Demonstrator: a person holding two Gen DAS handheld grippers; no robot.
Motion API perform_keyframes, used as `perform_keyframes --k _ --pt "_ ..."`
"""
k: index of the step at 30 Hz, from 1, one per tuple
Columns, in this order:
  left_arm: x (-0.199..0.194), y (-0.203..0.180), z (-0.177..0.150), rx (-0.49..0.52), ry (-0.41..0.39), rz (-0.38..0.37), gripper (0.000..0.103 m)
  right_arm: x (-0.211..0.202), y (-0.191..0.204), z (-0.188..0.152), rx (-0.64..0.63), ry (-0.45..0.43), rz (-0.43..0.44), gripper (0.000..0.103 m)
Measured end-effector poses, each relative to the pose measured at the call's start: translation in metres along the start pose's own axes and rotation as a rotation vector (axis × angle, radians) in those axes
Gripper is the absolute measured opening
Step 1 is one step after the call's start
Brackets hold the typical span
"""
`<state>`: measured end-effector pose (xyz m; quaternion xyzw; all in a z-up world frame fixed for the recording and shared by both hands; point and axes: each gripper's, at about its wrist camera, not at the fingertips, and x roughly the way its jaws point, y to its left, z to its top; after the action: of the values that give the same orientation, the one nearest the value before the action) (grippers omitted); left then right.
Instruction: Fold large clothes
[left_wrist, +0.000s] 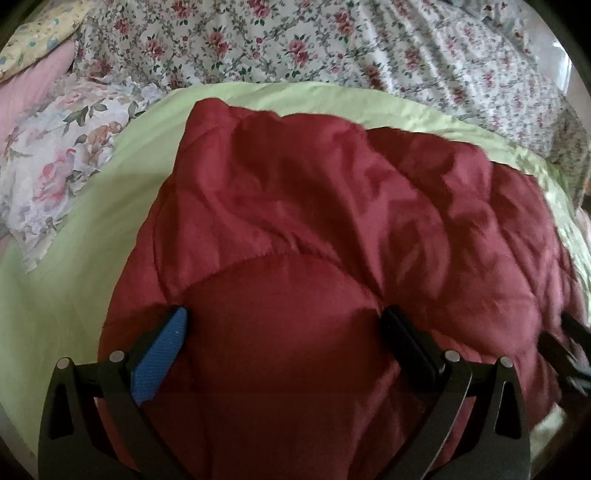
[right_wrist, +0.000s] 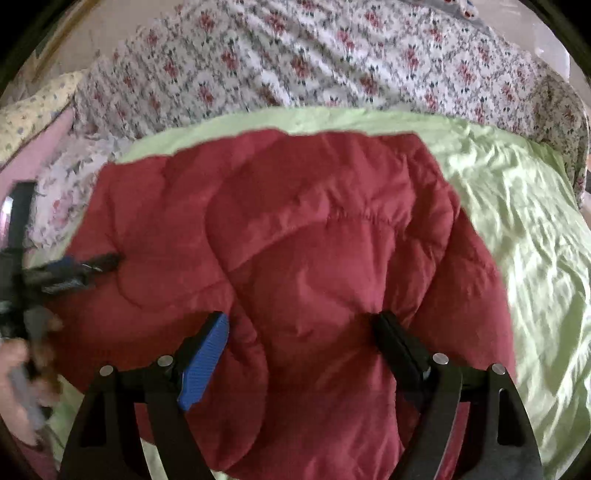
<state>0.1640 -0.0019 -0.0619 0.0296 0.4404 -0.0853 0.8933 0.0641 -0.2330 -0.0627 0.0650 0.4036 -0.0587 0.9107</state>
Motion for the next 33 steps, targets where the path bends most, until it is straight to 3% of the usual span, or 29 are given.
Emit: perform_keyframes --k 7,10,15,19,24,33 --pt "-0.053 -0.008 -0.039 0.040 -0.005 -0.059 0.103 0.004 0.001 0.000 -0.003 -0.012 -0.009 0.084" --pt "-0.044 -0.016 -0.051 0.058 0.051 -0.064 0.103 -0.002 0.000 -0.001 0.010 -0.010 0.004 0.084" --pt "-0.037 -0.014 -0.052 0.043 0.054 -0.056 0.103 -0.037 0.002 -0.007 0.014 -0.057 0.031 0.083" --pt "-0.034 -0.015 -0.053 0.048 0.047 -0.055 0.103 -0.018 -0.002 -0.015 0.007 -0.001 0.006 0.083" --pt "-0.030 -0.012 -0.056 0.051 0.042 -0.058 0.103 -0.007 0.002 -0.021 -0.016 -0.018 -0.028 0.086" --pt "-0.027 -0.012 -0.056 0.053 0.038 -0.050 0.103 -0.031 0.001 -0.019 0.003 -0.060 -0.008 0.083"
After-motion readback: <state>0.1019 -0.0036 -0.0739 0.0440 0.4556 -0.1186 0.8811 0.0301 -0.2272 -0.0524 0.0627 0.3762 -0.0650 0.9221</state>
